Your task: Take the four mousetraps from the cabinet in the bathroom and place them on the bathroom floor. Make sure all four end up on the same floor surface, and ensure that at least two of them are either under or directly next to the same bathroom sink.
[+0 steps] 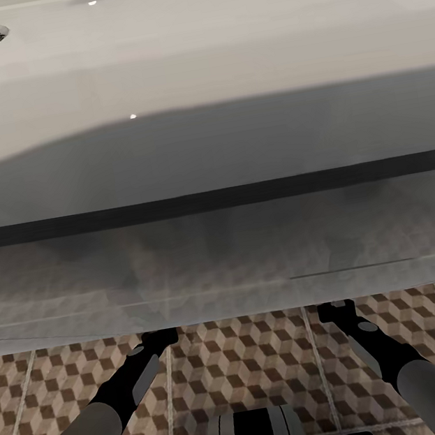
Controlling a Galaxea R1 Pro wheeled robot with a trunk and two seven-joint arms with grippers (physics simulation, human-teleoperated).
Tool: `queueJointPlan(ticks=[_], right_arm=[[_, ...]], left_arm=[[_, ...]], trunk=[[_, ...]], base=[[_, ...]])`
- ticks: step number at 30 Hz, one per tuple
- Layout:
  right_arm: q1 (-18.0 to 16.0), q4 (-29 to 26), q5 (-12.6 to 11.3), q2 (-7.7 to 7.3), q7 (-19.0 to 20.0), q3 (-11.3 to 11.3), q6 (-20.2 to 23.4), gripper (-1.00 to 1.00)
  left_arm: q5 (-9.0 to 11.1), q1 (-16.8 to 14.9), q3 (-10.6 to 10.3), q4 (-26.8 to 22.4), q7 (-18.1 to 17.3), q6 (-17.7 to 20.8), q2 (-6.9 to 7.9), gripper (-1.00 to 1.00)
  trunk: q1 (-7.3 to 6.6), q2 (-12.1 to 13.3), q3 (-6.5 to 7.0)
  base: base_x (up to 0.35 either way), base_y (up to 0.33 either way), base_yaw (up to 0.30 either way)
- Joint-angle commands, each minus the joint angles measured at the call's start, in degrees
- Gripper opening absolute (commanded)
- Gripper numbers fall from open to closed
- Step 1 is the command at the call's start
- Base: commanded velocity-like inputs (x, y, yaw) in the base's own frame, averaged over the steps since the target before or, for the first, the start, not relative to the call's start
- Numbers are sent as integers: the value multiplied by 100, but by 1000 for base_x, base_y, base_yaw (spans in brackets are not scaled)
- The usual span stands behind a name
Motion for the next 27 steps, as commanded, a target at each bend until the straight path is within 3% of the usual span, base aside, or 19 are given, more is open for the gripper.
queueJointPlan(ticks=[1, 27], right_arm=[[-3, 6, -69, -5, 31, 28, -25, -100], [-3, 6, -69, -5, 31, 29, -25, -100]], left_arm=[[28, -2, -49, -15, 64, 24, 8, -100], [32, -2, -49, -13, 64, 24, 7, -100]], trunk=[[-1, -1, -3], [-1, -1, -3]], base=[[0, 0, 0], [0, 0, 0]])
